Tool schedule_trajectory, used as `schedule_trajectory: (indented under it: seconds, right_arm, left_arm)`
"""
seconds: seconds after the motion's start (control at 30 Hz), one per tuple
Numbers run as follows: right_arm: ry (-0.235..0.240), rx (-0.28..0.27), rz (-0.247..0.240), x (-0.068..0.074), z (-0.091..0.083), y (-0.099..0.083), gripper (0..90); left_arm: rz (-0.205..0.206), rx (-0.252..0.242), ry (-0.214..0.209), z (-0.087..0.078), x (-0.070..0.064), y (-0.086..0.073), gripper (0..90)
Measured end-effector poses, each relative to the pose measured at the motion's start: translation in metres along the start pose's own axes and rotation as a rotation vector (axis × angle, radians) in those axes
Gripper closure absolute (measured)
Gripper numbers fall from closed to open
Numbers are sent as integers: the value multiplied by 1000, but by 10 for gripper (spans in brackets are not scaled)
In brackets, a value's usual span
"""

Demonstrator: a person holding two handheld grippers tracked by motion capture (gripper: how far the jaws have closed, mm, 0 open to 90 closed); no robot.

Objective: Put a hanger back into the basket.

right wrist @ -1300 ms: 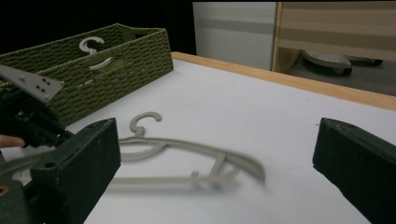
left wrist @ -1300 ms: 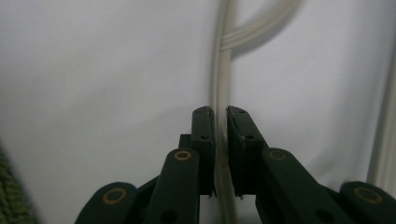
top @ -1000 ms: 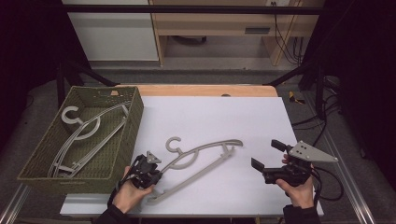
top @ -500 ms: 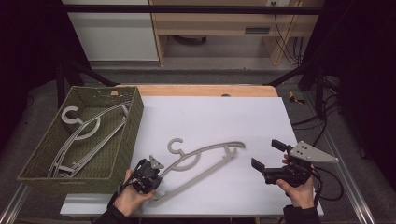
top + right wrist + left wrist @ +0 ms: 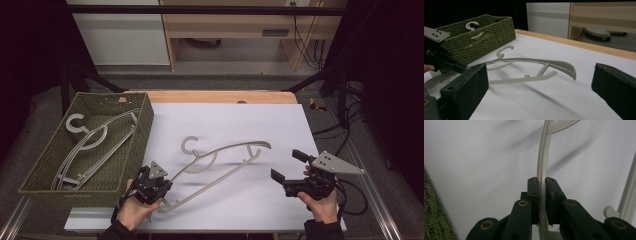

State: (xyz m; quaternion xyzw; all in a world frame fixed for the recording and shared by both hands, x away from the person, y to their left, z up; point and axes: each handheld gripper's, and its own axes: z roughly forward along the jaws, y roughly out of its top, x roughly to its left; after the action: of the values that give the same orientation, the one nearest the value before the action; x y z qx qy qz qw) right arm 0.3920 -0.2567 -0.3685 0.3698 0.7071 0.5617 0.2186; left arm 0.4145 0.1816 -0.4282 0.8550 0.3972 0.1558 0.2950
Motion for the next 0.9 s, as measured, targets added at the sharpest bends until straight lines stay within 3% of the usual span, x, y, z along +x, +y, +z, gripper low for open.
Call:
schedule_trajectory:
  seconds: [0.27, 0.33, 0.4, 0.6, 0.7, 0.9]
  right_arm:
    - [-12, -11, 5, -3, -4, 1, 12]
    - [-13, -12, 6, -3, -4, 1, 12]
    - [-13, -10, 8, -3, -4, 0, 12]
    - [-16, -7, 7, -5, -4, -1, 12]
    - [-18, -10, 6, -5, -4, -1, 12]
    - [-20, -5, 8, -5, -3, -1, 10]
  left_arm:
    - [53, -75, 80, -36, -5, 15, 828]
    - [74, -92, 98, -49, -3, 21, 828]
    - [69, -125, 114, -60, 1, 27, 828]
    - [54, -182, 148, -90, 17, 43, 827]
    - [51, -189, 164, -102, 31, 48, 827]
    - [3, -229, 192, -118, 60, 52, 827]
